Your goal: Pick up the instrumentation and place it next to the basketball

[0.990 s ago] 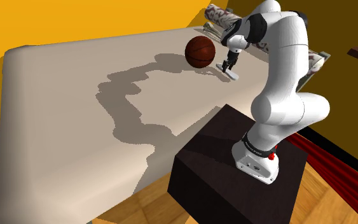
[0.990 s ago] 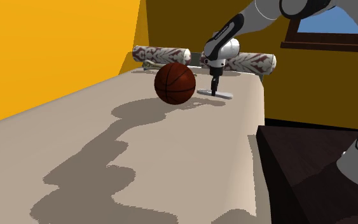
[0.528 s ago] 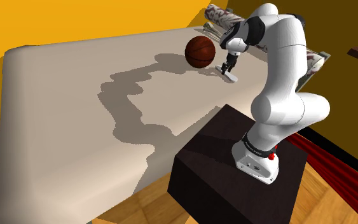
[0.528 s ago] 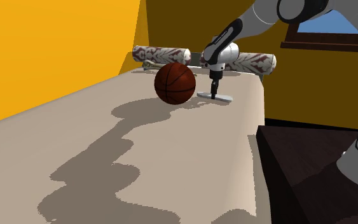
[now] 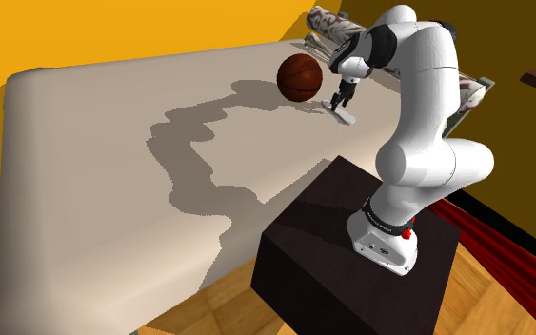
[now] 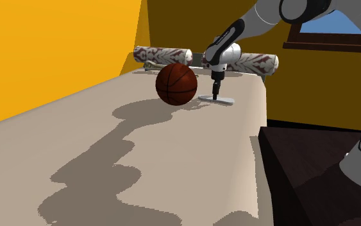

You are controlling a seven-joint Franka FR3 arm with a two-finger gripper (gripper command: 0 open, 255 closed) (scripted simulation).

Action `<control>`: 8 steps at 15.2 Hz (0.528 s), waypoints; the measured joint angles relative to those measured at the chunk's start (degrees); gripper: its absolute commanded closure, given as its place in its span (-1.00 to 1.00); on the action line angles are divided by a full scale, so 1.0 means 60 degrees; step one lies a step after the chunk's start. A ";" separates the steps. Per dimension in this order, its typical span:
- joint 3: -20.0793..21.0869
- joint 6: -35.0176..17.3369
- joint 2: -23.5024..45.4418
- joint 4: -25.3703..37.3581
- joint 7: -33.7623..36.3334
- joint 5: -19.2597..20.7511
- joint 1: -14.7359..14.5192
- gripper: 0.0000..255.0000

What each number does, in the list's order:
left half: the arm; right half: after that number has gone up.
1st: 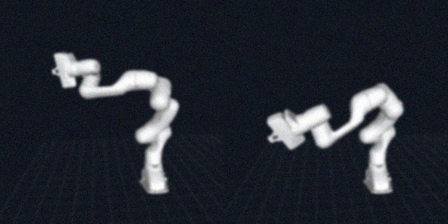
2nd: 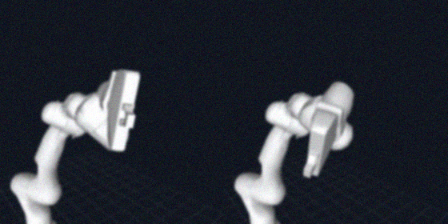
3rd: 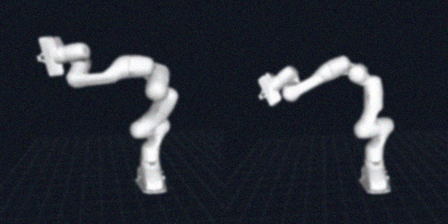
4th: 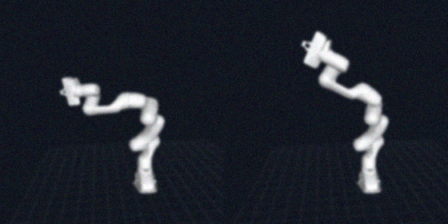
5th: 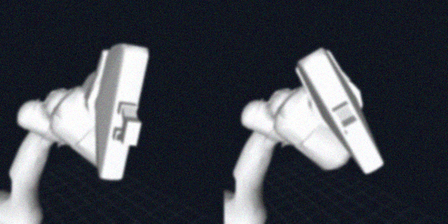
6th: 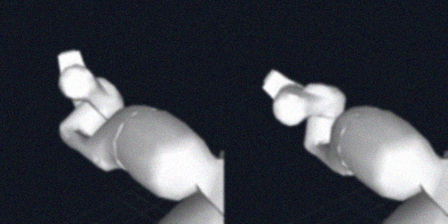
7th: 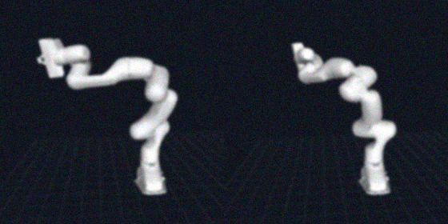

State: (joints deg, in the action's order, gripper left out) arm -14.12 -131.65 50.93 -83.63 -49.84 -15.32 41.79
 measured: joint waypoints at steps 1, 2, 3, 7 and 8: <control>0.0000 0.0000 0.0000 0.0000 0.0000 0.0000 0.0000 -1.00; 0.0000 0.0001 0.0002 0.0003 0.0001 0.0000 0.0000 -1.00; -0.0017 0.0066 -0.0091 -0.0028 0.0013 0.0017 -0.0018 -1.00; -0.0148 0.0613 -0.0719 -0.0090 0.0101 0.0152 -0.0114 -1.00; -0.0159 0.0644 -0.0767 -0.0112 0.0085 0.0160 -0.0105 -1.00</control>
State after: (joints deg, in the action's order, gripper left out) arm -15.07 -127.79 46.33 -84.30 -49.33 -14.36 41.16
